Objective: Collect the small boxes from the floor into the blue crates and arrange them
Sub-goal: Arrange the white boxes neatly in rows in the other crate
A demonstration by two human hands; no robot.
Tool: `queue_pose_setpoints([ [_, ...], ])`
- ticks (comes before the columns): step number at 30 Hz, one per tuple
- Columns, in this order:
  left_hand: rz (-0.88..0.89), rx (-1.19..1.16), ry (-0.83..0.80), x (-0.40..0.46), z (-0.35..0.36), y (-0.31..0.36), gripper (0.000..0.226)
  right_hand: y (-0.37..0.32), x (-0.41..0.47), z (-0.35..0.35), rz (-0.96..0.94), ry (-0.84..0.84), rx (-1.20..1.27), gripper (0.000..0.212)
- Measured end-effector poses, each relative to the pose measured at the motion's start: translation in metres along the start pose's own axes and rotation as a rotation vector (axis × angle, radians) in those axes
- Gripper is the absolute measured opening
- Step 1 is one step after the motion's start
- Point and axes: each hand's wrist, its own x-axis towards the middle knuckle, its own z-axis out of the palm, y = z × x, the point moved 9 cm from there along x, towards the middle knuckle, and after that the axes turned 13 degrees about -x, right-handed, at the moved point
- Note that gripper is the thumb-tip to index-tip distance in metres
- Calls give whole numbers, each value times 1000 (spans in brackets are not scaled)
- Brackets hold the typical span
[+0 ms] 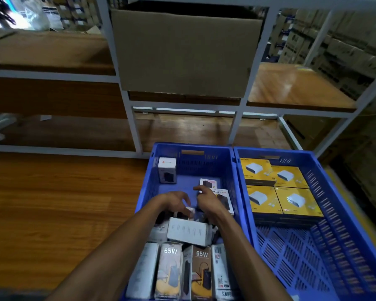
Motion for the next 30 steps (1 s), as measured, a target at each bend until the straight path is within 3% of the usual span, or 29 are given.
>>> queue_pose_setpoints([
  [7,192,-404,472,-21,-69,8,64,-2,-1,-9,-45,120,124,43],
  [11,166,-762,520,-29,-78,-5,59,-2,0,-23,-66,244,231,52],
  [13,147,-974,468,-32,-70,-7,39,-5,1,-20,-56,167,338,58],
  [15,141,-1083,413,-39,-61,-4,28,-10,2,-11,-61,78,454,45],
  [20,116,-947,345,-39,-56,-8,21,-7,11,-22,-109,244,390,42],
  [26,102,-817,394,-25,-54,-13,22,-20,18,-33,-200,404,39,55],
  [30,41,-796,477,-17,-46,-16,18,-16,36,-30,-173,383,26,56],
])
